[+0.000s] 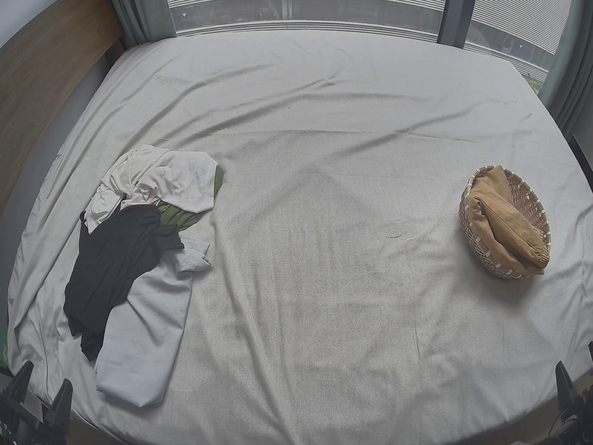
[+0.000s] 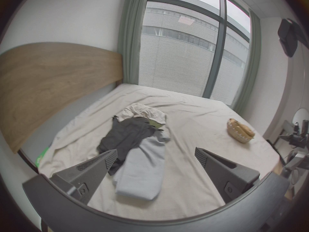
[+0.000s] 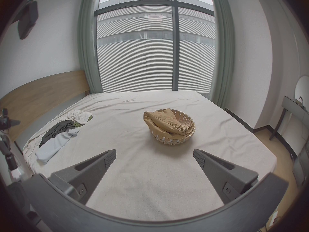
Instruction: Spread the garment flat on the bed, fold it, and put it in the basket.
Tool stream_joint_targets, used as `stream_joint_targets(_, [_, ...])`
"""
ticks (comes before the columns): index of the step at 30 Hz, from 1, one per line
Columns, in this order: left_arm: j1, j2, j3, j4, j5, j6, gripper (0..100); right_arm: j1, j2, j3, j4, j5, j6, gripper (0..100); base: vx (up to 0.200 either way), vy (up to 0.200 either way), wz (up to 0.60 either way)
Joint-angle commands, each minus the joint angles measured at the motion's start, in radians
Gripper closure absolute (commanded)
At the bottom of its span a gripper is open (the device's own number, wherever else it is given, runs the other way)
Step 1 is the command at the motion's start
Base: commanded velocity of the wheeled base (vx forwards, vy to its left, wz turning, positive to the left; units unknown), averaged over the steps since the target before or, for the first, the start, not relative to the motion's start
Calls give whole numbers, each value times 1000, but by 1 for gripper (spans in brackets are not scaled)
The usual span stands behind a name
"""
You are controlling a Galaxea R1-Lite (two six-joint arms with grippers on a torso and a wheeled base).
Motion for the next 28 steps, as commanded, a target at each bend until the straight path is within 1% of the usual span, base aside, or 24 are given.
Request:
stream_joint_targets(1, [99,-134,18,14,-26,163,0,-9,-46,24,12,37,-13,0,0,0,0])
stream_joint_targets(2, [97,-134,18,16,-49,166,0,-7,-48,24,12,37,-7,0,0,0,0])
stream_joint_targets(3, [94,-134,17,23,-63,135,0,-7,-48,24,14,36,5,0,0,0,0])
stream_joint_targets(4, [93,-134,17,31,-54,84,0,-7,-48,24,14,34,8,0,0,0,0])
stream_joint_targets(5, [93,-134,17,31,-54,84,0,-7,-48,24,14,34,8,0,0,0,0])
stream_joint_targets(6, [97,-134,17,35,-32,58,0,-7,-48,24,15,36,5,0,0,0,0])
stream_joint_targets(7, [97,-134,18,26,-26,78,0,-7,-48,24,15,36,5,0,0,0,0])
stream_joint_targets(8, [97,-134,18,29,-51,109,0,-9,-48,24,15,36,5,0,0,0,0])
stream_joint_targets(9, [96,-134,18,52,-114,140,0,-9,-48,24,15,36,5,0,0,0,0])
stream_joint_targets(10, [93,-126,17,78,-177,146,0,-7,-48,24,15,37,3,0,0,0,0])
stream_joint_targets(11, [87,-112,15,88,-184,135,0,-6,-48,24,15,39,2,0,0,0,0])
stream_joint_targets(12, [80,-92,15,86,-135,81,0,-6,-49,24,15,37,5,0,0,0,0])
stream_joint_targets(13, [87,-106,18,74,-112,80,0,-7,-49,24,15,39,3,0,0,0,0])
stream_joint_targets(16, [99,-134,18,66,-115,129,0,-9,-48,24,12,43,-15,0,0,0,0])
stream_joint_targets(19, [96,-134,18,68,-109,74,0,-7,-48,24,17,45,-10,0,0,0,0])
stream_joint_targets(28, [96,-134,18,68,-109,81,0,-7,-51,24,17,42,-7,0,0,0,0])
